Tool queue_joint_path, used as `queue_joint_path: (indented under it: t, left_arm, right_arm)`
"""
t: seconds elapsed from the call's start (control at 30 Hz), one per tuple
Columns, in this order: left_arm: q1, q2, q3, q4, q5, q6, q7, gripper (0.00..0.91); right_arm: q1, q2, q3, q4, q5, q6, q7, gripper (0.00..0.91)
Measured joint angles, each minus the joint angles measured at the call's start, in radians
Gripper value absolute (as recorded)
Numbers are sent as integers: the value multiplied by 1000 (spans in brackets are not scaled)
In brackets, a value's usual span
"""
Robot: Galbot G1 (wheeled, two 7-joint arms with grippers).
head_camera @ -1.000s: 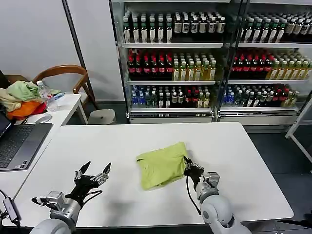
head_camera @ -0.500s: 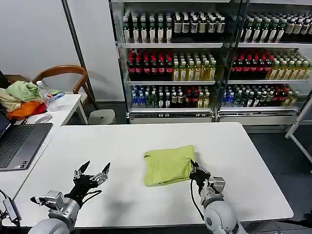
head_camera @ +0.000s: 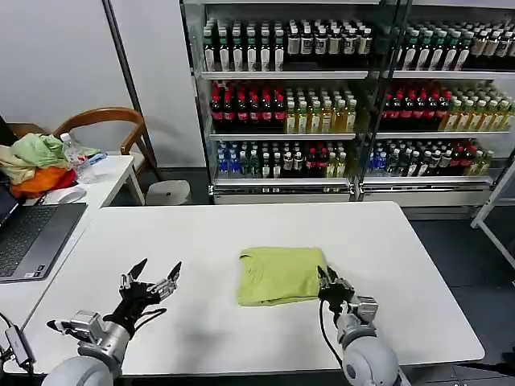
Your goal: Fold and organize the clothes.
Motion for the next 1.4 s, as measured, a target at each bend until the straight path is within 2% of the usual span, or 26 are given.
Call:
queue_joint_path:
  t: [0.27, 0.73, 0.93, 1.4]
  left_arm:
    - [-36, 23, 10, 18, 56, -42, 26, 907]
    - [-169, 89, 45, 150, 101, -160, 67, 907]
    - [-211, 102, 55, 177, 111, -205, 74, 907]
    - [-279, 94, 98, 234, 133, -271, 39, 907]
  right_arm:
    - [-32, -29, 72, 41, -85, -2, -65, 907]
    - [20, -59, 207, 23, -206, 66, -143, 907]
    - [52, -71, 239, 2, -229, 83, -156, 907]
    - [100, -84, 239, -50, -288, 113, -175, 907]
